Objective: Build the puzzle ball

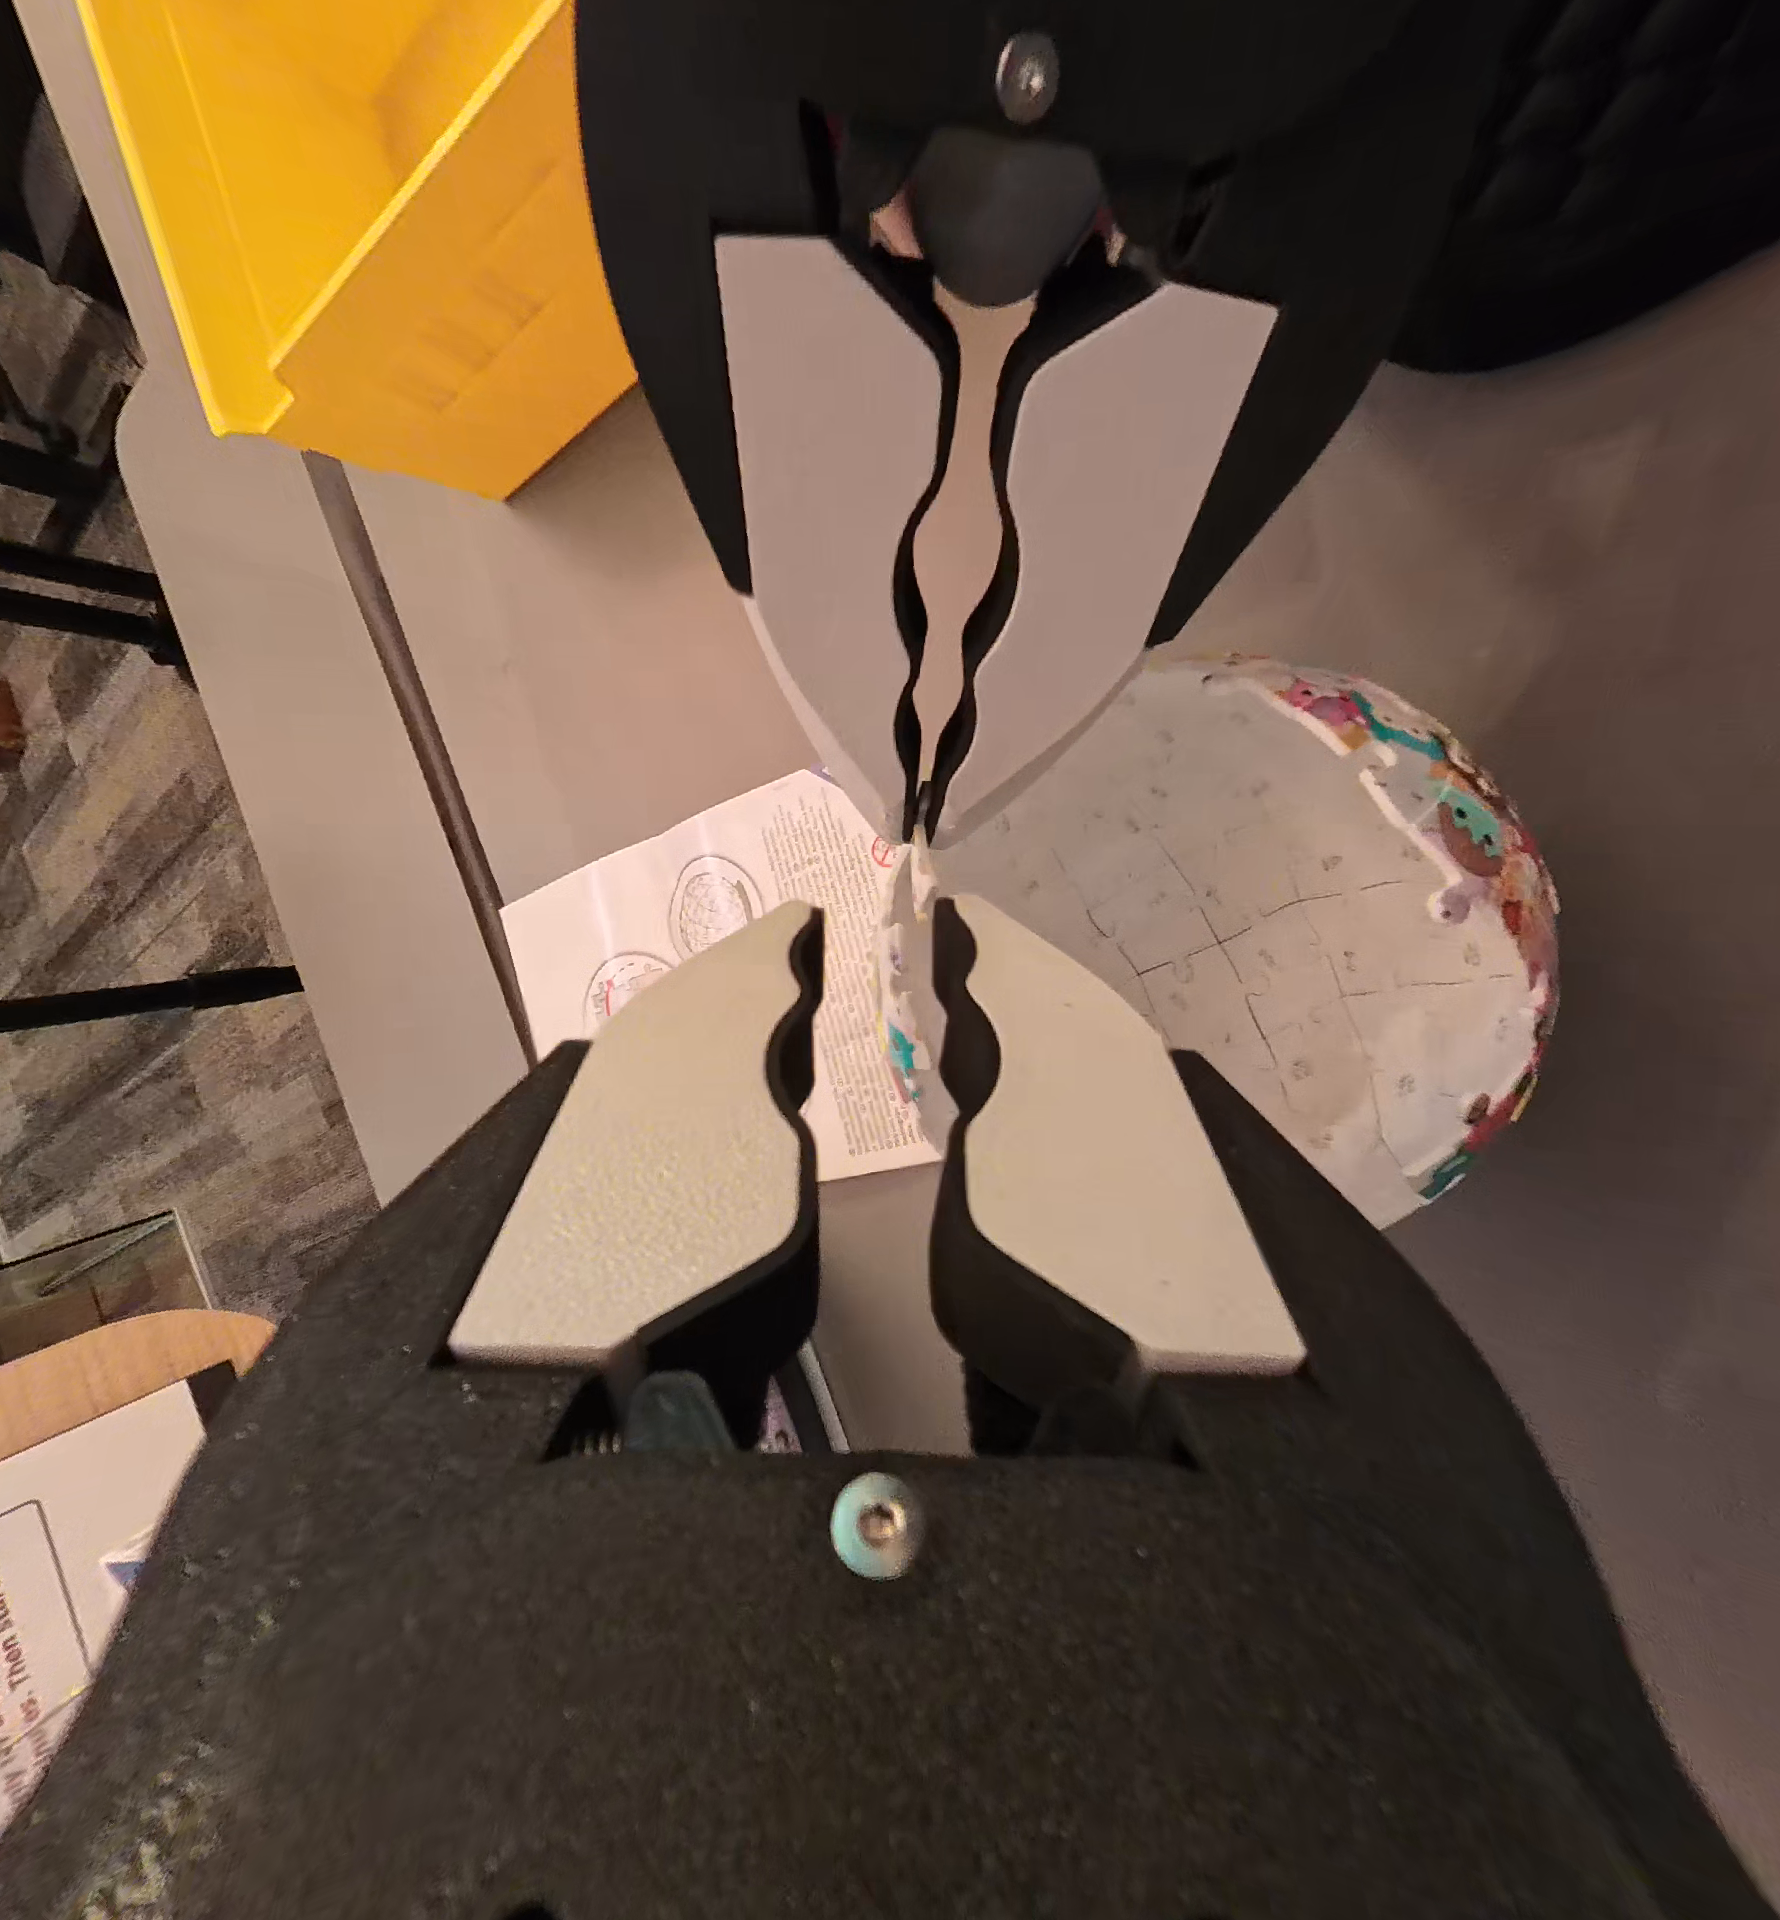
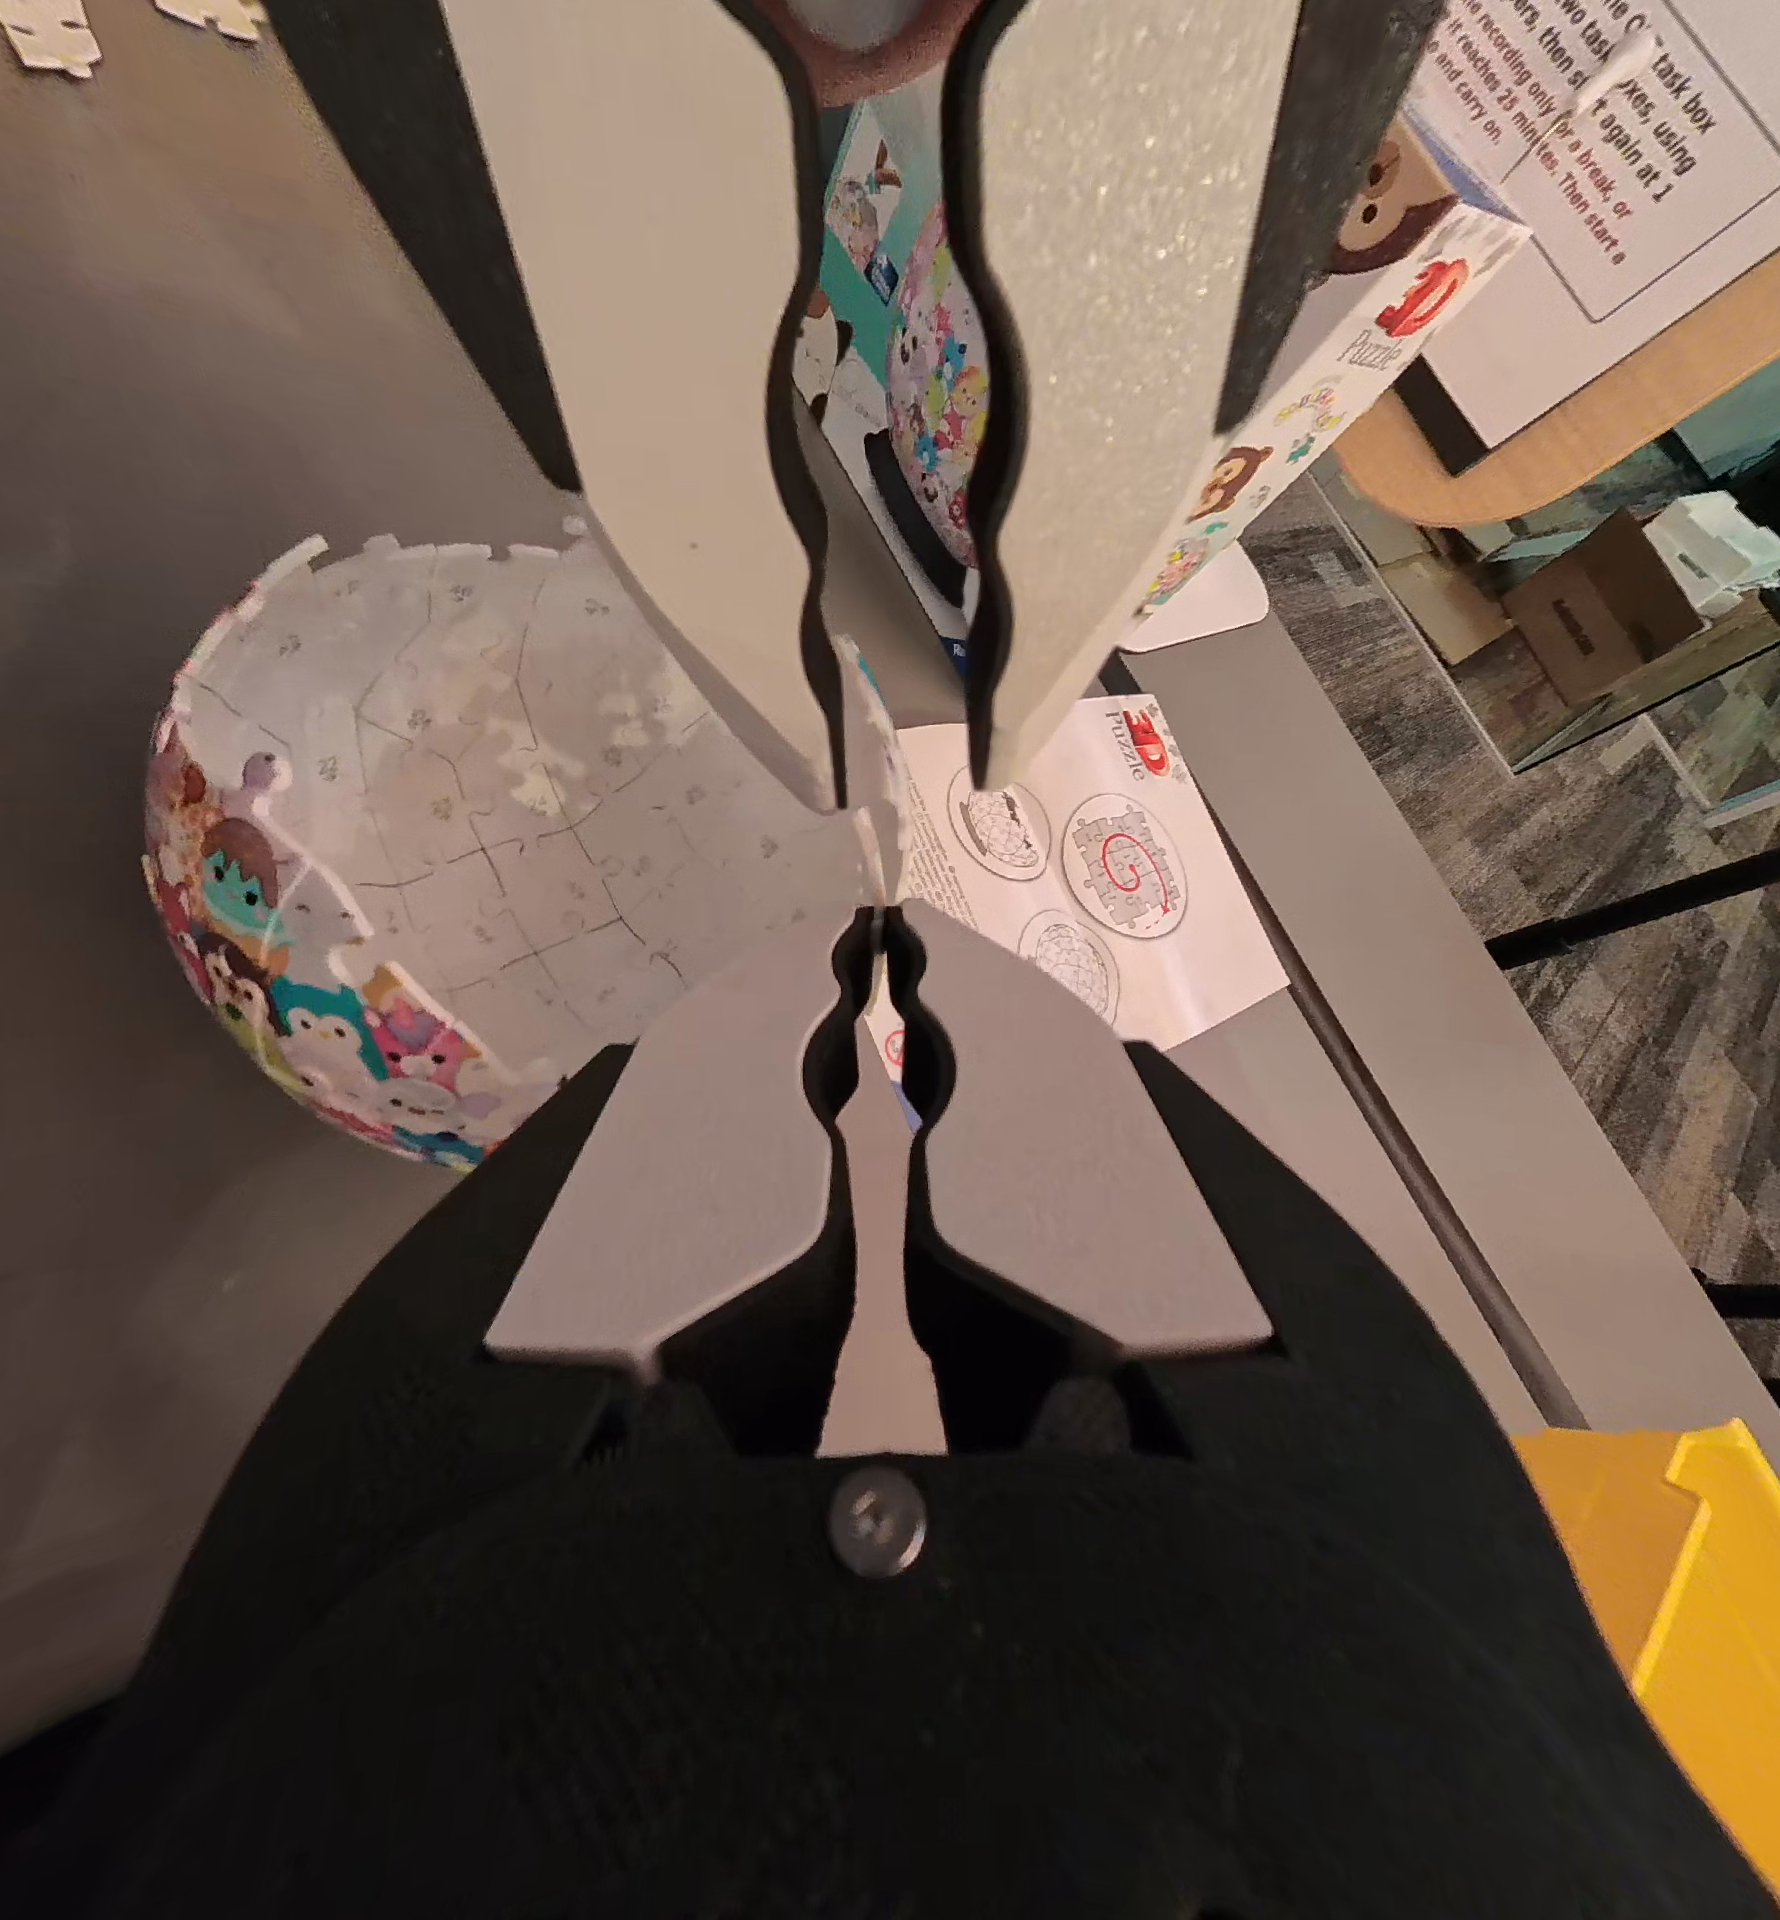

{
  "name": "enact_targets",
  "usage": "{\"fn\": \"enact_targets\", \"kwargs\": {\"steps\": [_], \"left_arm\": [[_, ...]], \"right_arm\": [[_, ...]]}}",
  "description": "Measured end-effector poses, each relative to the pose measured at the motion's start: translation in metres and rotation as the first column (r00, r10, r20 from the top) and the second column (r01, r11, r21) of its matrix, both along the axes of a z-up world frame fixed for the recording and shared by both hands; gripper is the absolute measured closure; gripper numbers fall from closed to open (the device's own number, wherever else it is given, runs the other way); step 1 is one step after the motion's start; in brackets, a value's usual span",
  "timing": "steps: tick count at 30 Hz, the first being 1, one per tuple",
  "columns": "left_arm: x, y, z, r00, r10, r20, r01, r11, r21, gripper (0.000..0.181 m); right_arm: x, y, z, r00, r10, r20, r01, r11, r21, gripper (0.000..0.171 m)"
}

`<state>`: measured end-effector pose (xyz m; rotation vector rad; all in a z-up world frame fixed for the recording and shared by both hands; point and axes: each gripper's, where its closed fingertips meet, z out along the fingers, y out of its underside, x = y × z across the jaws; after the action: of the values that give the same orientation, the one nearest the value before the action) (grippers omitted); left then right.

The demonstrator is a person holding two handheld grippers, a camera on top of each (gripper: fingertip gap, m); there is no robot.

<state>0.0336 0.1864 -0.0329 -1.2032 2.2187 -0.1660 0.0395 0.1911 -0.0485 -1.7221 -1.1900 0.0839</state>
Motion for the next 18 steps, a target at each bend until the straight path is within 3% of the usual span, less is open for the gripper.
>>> {"fn": "enact_targets", "kwargs": {"steps": [18], "left_arm": [[0.012,-0.021,0.001,0.996,-0.08,-0.036,0.081,0.996,0.035,0.178]], "right_arm": [[0.008,-0.014,0.01,0.998,-0.056,0.035,0.057,0.998,-0.011,0.168]]}}
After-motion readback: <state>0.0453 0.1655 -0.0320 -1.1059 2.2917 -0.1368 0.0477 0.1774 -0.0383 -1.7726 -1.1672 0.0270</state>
